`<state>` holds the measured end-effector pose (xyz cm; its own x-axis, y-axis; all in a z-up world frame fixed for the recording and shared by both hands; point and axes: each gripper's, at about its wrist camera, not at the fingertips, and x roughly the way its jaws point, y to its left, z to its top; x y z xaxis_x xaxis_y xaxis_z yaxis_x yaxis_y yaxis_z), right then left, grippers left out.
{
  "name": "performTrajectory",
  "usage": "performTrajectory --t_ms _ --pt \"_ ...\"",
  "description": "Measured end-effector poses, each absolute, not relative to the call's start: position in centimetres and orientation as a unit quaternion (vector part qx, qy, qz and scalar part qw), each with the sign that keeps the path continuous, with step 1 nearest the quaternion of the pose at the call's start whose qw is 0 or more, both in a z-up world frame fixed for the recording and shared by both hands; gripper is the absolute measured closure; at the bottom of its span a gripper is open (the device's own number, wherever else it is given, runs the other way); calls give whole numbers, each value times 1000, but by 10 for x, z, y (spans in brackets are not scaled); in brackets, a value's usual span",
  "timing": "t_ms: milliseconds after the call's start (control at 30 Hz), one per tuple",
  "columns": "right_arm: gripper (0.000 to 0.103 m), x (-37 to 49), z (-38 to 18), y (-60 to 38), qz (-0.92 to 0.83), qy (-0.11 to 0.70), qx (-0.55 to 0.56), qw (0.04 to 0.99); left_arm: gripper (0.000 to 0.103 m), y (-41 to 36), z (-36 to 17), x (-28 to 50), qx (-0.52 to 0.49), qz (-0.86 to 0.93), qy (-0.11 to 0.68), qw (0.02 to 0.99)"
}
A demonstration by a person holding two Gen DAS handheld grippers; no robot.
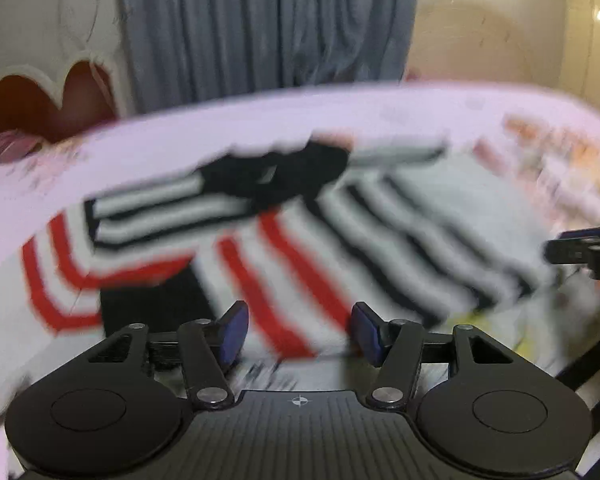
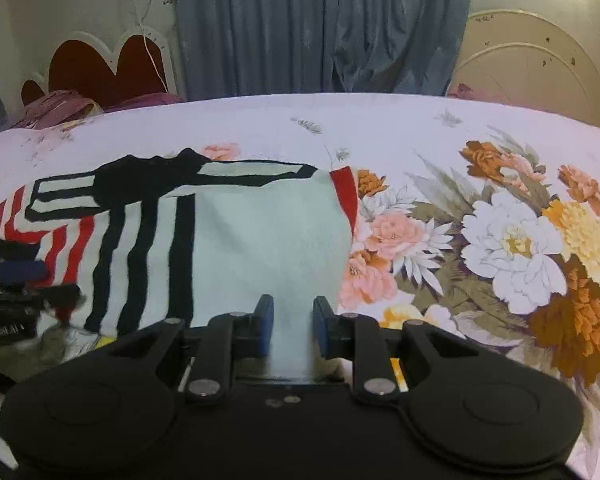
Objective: Fold small clothes
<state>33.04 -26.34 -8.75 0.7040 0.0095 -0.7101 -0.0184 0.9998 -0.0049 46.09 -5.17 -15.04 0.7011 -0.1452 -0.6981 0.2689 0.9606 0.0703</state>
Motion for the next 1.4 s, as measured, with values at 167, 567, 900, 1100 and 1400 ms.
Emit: performTrajectory --t_ms 167,567,900,1100,1400 --pt "80 336 -85 -246 10 384 -50 922 45 -47 -138 466 61 -122 348 927" --pt "88 467 -92 -273 -62 396 -44 915 44 -92 -143 540 51 -150 357 921" --pt "73 434 -88 -241 -28 364 -7 931 40 -83 -137 528 62 -136 341 928" --pt "73 412 -90 -235 -17 377 -51 925 38 -31 -136 505 35 -112 356 927" --pt "67 358 -74 -210 36 355 25 934 38 207 -129 360 -166 127 298 931"
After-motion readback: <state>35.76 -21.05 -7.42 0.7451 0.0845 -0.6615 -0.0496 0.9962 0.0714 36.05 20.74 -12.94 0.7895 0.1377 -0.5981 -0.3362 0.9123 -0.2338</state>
